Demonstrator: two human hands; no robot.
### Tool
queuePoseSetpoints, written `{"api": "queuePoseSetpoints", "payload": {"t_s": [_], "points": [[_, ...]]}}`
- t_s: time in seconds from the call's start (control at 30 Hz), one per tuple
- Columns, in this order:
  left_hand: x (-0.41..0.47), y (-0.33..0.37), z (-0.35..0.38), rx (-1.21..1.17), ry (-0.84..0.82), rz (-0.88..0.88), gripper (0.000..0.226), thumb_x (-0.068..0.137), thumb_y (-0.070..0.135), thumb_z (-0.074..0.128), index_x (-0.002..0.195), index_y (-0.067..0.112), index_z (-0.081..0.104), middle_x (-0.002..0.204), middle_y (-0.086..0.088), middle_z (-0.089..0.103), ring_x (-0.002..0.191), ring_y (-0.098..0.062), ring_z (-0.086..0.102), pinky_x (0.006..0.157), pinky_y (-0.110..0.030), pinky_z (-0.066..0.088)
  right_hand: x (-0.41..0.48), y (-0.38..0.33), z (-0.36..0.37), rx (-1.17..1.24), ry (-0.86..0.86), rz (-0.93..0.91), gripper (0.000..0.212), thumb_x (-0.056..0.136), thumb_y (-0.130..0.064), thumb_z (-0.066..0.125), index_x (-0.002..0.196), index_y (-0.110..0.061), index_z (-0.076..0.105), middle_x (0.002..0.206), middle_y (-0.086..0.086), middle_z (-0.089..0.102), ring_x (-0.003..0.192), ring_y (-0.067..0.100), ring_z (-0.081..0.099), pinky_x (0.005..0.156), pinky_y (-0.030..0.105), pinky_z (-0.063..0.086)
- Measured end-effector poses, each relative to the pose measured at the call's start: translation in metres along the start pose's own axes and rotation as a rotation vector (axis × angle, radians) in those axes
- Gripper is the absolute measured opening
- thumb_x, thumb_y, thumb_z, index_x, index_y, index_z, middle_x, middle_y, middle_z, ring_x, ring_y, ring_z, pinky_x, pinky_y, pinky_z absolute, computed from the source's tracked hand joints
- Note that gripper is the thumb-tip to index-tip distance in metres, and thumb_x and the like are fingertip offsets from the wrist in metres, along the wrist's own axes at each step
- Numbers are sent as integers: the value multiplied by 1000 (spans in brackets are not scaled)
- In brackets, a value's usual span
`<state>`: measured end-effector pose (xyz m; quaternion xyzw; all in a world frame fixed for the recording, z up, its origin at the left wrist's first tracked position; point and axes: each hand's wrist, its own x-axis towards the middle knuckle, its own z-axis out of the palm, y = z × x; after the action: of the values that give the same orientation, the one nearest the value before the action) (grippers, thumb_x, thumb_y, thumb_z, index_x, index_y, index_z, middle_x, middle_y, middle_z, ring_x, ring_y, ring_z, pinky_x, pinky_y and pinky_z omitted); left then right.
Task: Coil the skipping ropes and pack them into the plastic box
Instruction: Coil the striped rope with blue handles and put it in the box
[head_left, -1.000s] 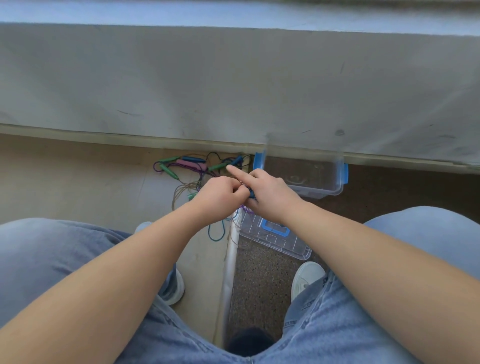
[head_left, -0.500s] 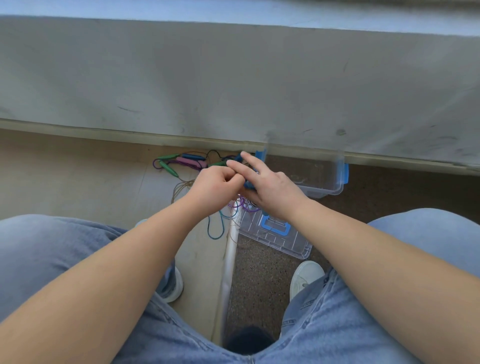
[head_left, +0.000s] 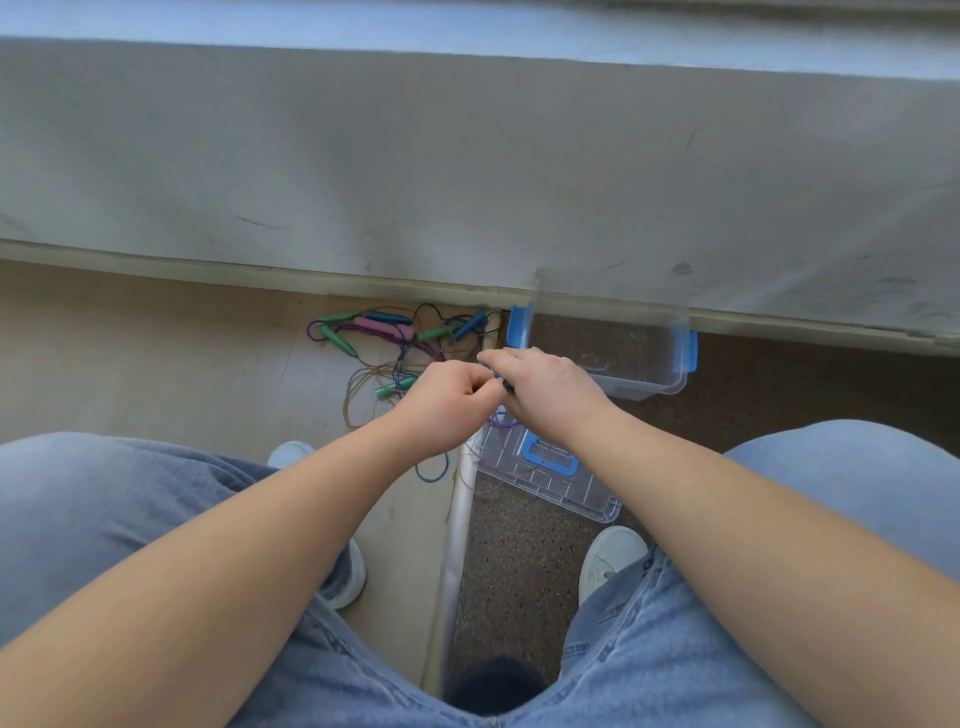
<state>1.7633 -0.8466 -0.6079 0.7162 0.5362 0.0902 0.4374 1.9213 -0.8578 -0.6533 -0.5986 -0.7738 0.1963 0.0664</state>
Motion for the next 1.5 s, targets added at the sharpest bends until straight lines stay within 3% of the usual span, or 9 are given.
{"api": "queuePoseSetpoints", "payload": {"t_s": [0.1,0.3,0.43,0.67,0.83,0.97,1.23,1.4,1.5], "points": [[6,0,0,-36,75,-2,35,92,24,49,58,13,47,51,5,38,49,-10,31,50,-29,29,4,5,-3,60,26,48,47,103,-32,49,149,-25,43,136,7,57,127,31,46,100,49,47],[22,-6,4,61,286,-15,34,94,37,51,70,17,64,55,4,53,51,-8,43,53,-30,36,15,13,-7,235,20,209,33,101,-31,45,132,-27,56,109,9,58,103,29,56,78,37,43],[36,-5,6,-60,262,-96,17,95,36,55,107,27,61,88,12,63,80,-1,58,64,-21,42,21,15,-10,348,55,298,36,102,-33,47,137,-29,56,121,7,68,110,29,61,86,39,50],[72,-12,13,-43,160,-213,48,92,34,58,136,17,52,113,1,64,101,-14,60,85,-29,45,39,39,-14,584,138,498,45,101,-31,50,145,-33,47,132,10,63,118,32,59,96,35,48],[107,-25,28,-232,157,-368,57,90,47,59,140,23,48,125,2,59,110,-19,59,98,-40,49,64,74,2,784,247,731,26,99,-33,51,122,-27,63,110,-1,67,99,20,62,84,29,45],[131,-37,40,-330,163,-437,55,91,45,56,140,24,46,120,5,58,103,-14,60,93,-35,49,79,107,24,858,378,930,17,91,-43,49,100,-32,58,101,1,69,85,33,72,80,48,60],[162,-53,67,-373,21,-487,45,91,42,53,134,28,50,118,4,59,105,-17,62,95,-47,54,92,160,47,1368,611,1319,29,106,-24,43,126,-8,56,98,10,68,68,29,73,56,33,58],[174,-59,78,-370,-5,-508,43,91,40,54,131,28,51,116,3,63,104,-17,63,91,-45,57,94,159,49,1606,516,1183,40,104,-22,51,142,-13,44,119,5,59,106,29,67,81,38,61],[175,-64,81,-358,-8,-511,42,92,38,53,133,26,51,119,2,63,108,-18,63,92,-46,56,94,152,54,1322,398,1151,46,100,-14,54,145,-12,44,113,7,61,107,30,68,87,43,60]]}}
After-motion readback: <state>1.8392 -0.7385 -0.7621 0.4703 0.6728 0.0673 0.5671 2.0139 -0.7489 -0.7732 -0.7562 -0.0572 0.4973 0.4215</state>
